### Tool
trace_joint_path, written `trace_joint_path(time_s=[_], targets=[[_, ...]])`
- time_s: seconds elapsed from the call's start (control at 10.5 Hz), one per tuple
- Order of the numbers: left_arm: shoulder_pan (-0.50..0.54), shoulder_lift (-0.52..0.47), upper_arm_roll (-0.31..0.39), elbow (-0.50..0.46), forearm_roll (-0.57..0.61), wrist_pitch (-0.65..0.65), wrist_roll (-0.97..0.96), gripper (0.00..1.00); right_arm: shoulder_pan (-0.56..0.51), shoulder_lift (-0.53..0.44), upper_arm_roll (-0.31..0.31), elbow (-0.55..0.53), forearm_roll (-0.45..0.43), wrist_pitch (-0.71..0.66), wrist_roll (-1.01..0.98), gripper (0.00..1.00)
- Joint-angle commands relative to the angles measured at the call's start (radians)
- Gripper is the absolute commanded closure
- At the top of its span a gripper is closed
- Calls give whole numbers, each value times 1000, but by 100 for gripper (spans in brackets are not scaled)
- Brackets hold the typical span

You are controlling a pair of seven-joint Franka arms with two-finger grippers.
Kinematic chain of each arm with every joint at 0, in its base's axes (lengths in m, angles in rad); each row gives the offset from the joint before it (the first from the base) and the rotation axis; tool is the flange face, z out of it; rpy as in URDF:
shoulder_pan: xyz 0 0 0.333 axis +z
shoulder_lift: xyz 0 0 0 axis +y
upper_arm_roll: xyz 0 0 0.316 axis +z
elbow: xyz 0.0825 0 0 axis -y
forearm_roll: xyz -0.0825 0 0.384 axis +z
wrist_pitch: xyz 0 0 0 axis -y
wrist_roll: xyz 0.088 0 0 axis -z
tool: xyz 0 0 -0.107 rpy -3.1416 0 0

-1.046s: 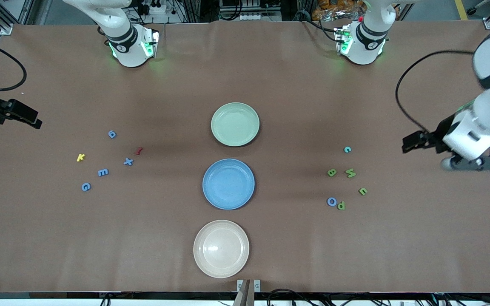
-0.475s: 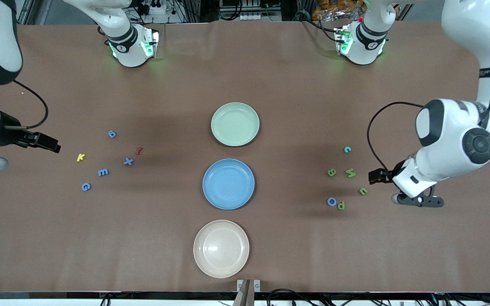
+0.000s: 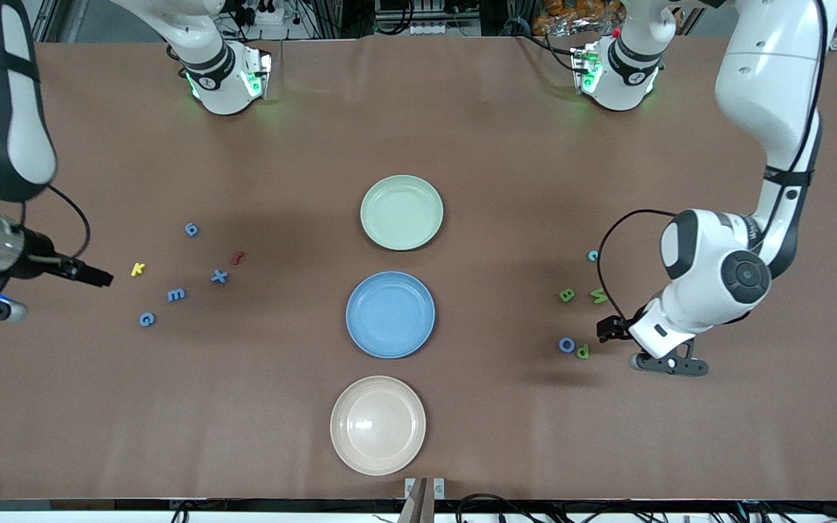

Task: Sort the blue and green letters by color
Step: 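Reach the right gripper to blue letters while the left gripper reaches green letters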

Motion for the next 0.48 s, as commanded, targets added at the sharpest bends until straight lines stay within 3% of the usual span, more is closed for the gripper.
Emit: trace_joint_path(time_s=[0.0, 0.19, 0.38], targets=[[-24, 75, 9, 46, 13, 80, -5, 0, -15, 55, 10, -87, 0, 177, 208, 0], [-27, 112, 11, 90, 15, 87, -2, 0, -18, 99, 8, -91, -3, 192, 444, 0], [-49, 143, 14, 116, 15, 87, -4, 8, -17, 135, 10, -91, -5, 254, 720, 0]])
